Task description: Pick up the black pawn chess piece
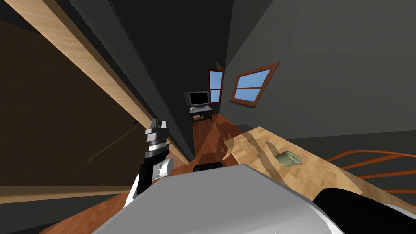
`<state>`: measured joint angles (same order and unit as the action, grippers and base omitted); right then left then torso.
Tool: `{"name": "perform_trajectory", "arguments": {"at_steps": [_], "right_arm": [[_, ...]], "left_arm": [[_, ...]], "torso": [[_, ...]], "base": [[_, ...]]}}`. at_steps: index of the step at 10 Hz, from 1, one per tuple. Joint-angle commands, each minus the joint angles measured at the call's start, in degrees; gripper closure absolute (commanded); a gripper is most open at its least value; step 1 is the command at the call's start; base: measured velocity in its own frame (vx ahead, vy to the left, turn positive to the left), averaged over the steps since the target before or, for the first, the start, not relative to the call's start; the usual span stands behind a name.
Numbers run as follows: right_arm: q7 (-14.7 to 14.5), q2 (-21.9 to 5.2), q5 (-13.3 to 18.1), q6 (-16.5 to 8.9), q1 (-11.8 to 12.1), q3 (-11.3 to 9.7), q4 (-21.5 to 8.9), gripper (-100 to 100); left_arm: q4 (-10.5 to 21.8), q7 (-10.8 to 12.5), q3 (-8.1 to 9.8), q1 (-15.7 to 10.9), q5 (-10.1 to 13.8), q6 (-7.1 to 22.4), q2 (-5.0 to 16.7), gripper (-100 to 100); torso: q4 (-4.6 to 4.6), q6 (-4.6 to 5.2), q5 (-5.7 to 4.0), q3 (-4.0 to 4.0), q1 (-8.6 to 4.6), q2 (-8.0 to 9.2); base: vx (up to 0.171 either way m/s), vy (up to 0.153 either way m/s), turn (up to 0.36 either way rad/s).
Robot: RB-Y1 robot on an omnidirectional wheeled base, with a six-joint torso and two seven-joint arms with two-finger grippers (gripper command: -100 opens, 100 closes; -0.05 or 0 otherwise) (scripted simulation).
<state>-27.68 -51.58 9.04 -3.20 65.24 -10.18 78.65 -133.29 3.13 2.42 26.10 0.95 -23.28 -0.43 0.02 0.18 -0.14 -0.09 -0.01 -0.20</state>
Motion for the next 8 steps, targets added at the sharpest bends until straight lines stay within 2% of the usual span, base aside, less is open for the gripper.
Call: {"name": "perform_trajectory", "arguments": {"at_steps": [1, 6, 7, 8], "right_arm": [[-0.5, 0.0, 0.4, -0.9, 1.3, 0.6, 2.2, 100], [-2.0, 0.2, 1.6, -3.4, 5.6, 2.7, 8.8, 100], [-1.8, 0.1, 1.5, -3.0, 5.1, 2.4, 8.0, 100], [-1.9, 0.1, 1.5, -3.1, 5.2, 2.4, 8.2, 0]], "left_arm": [[0.0, 0.0, 0.00, 0.0, 0.0, 0.0, 0.0, 0], [0.0, 0.0, 0.00, 0.0, 0.0, 0.0, 0.0, 0], [0.0, 0.0, 0.00, 0.0, 0.0, 0.0, 0.0, 0], [0.0, 0.0, 0.00, 0.0, 0.0, 0.0, 0.0, 0]], "torso": [[0.00, 0.00, 0.00, 0.00, 0.00, 0.00], [0.00, -0.01, 0.01, 0.01, 0.01, 0.03], [0.00, -0.01, 0.01, 0.01, 0.01, 0.02], [0.01, -0.03, 0.00, 0.03, 0.04, 0.06]], "base": [[0.036, -0.031, -0.071], [0.030, -0.030, -0.075], [0.013, -0.013, -0.013], [0.000, 0.000, 0.000]]}}
